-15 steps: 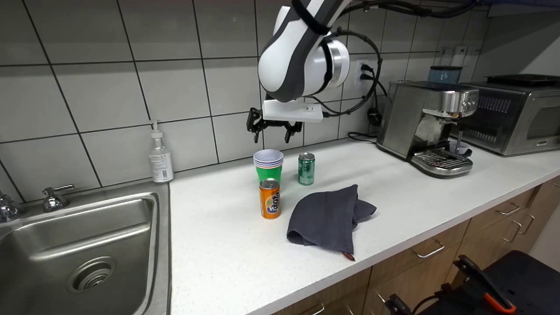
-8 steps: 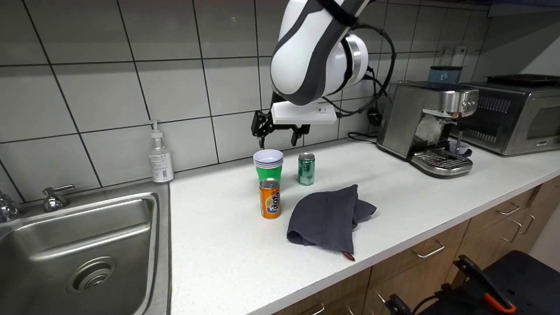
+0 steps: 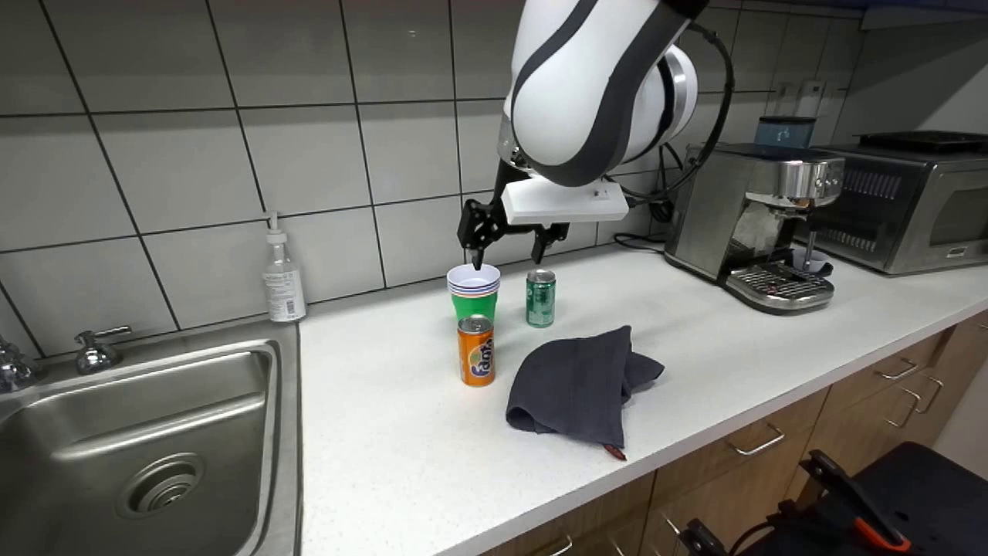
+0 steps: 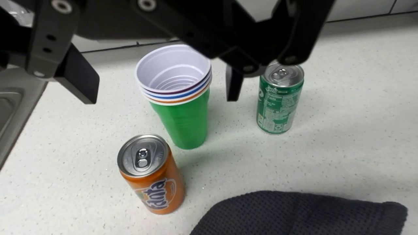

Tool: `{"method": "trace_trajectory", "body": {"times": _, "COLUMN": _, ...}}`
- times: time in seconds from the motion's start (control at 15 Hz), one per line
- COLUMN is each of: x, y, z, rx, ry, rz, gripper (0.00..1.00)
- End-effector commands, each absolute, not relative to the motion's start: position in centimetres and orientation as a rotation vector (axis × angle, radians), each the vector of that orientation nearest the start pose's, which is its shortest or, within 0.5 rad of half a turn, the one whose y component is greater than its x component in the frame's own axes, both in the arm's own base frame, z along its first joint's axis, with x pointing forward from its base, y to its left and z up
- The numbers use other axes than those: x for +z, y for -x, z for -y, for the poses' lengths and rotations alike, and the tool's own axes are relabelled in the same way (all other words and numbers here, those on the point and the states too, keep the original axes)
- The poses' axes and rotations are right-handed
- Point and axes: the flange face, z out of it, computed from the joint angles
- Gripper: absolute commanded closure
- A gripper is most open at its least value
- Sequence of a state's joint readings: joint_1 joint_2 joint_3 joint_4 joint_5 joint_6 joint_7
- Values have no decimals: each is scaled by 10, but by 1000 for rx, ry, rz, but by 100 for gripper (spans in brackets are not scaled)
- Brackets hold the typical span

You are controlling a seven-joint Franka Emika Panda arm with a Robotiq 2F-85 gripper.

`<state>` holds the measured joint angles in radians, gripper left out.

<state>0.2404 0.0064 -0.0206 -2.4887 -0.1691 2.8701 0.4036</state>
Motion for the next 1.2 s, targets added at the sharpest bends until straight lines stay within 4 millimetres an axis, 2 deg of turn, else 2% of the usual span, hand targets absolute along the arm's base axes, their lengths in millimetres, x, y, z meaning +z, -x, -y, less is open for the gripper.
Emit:
{"method": "trace_trajectory", "body": {"times": 0.0, "x": 332, "y": -460, "z": -122, "rx": -530, "ry": 3058, "rz": -16, "gripper": 0}}
{"method": "trace_trajectory", "body": {"times": 0.47, "x": 335, "y": -438, "z": -143, "rx": -385, "ry": 3087, "rz": 87, "gripper": 0}}
{"method": "trace_trajectory", "body": {"times": 1.13, "x": 353, "y": -424, "z": -146, "rx": -227, "ry": 3104, "rz": 276, "gripper": 0}}
